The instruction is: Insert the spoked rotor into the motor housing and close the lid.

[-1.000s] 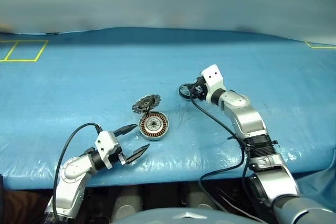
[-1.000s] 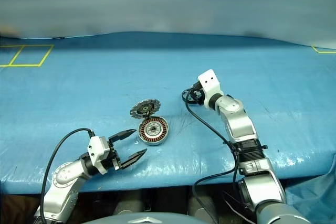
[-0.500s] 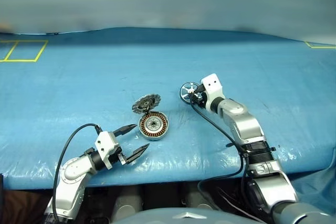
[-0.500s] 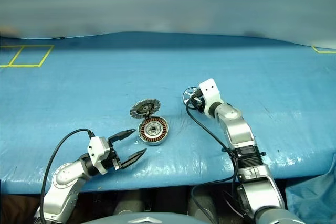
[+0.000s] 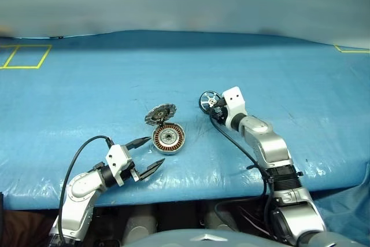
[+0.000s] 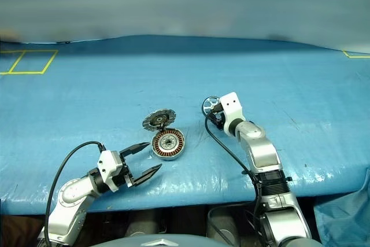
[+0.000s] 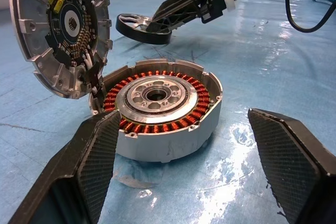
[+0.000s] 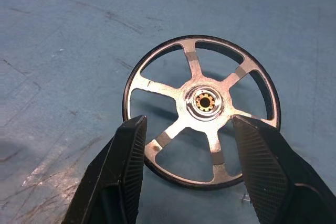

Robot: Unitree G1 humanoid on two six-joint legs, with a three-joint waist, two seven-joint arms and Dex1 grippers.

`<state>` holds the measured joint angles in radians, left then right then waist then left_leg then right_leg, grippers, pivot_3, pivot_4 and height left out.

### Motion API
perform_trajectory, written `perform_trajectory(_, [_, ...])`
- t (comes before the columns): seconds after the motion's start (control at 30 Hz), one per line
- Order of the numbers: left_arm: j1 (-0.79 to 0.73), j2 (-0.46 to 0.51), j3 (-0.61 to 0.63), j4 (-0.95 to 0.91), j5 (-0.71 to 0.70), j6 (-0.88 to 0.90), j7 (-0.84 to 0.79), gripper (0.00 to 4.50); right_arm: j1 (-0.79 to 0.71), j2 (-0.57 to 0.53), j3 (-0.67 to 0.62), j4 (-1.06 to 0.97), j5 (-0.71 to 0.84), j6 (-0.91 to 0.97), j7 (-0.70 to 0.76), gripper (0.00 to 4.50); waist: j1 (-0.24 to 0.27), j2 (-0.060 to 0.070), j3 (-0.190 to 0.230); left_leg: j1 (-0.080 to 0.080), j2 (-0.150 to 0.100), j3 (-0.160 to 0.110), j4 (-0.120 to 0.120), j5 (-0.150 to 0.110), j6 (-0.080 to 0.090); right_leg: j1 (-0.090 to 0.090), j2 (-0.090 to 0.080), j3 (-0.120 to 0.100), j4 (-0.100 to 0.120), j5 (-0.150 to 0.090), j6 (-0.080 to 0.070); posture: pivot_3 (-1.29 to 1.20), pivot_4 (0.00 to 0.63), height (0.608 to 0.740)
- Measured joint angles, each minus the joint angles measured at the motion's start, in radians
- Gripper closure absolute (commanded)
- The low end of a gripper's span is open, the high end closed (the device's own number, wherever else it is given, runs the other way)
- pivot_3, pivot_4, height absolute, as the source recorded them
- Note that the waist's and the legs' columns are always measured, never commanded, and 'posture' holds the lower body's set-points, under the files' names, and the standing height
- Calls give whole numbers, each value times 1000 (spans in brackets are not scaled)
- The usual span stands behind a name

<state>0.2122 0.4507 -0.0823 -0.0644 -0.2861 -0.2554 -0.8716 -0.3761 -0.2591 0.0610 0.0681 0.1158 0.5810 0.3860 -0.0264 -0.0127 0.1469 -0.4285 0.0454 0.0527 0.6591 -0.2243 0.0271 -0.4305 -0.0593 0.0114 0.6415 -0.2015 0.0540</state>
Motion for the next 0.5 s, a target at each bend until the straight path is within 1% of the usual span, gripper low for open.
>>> perform_trajectory(0.17, [-1,-5,0,4,2,0,5,382,9,29,-51,-7,62,41,-2,1786,0,0,0,0,0,0,0,0,0,0,0,0,0,0,0,0,150,740])
perform_trajectory(0.5, [-12,-7,0,11,5,0,3,382,15,54,-75,-5,100,62,-16,1786,0,0,0,0,0,-1,0,0,0,0,0,0,0,0,0,0,150,740])
